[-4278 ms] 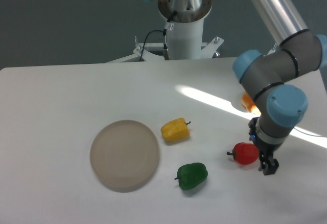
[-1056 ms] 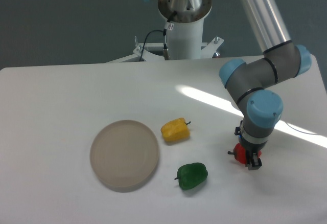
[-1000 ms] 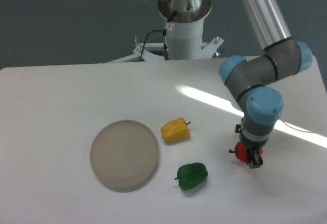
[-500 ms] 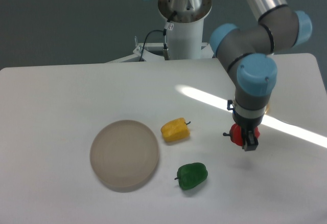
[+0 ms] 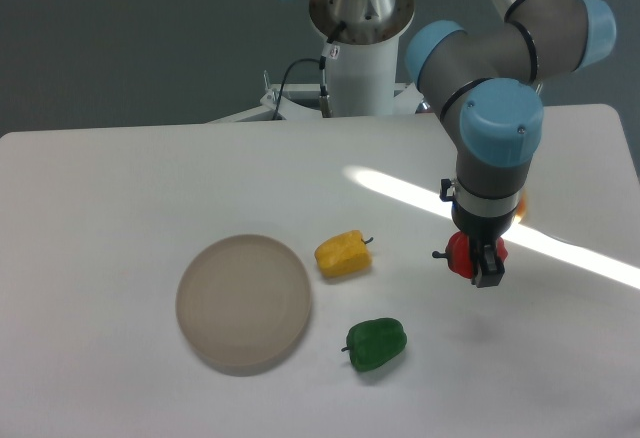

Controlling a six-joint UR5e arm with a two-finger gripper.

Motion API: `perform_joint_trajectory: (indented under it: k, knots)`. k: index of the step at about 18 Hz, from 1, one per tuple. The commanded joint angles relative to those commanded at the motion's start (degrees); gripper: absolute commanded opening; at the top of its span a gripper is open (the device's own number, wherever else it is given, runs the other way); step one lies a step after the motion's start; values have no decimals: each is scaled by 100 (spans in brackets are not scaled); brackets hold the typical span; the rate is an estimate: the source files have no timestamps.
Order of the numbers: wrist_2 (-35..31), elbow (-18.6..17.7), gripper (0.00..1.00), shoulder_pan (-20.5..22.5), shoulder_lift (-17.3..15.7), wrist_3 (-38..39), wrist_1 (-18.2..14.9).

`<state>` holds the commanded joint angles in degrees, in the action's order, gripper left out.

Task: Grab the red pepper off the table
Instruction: 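Lift the held red bell pepper up off the table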

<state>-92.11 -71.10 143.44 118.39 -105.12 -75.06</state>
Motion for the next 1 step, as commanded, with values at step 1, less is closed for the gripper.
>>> perform_joint_trajectory:
  k: [1]
  knots:
    - [9,0,55,0,0,26,0]
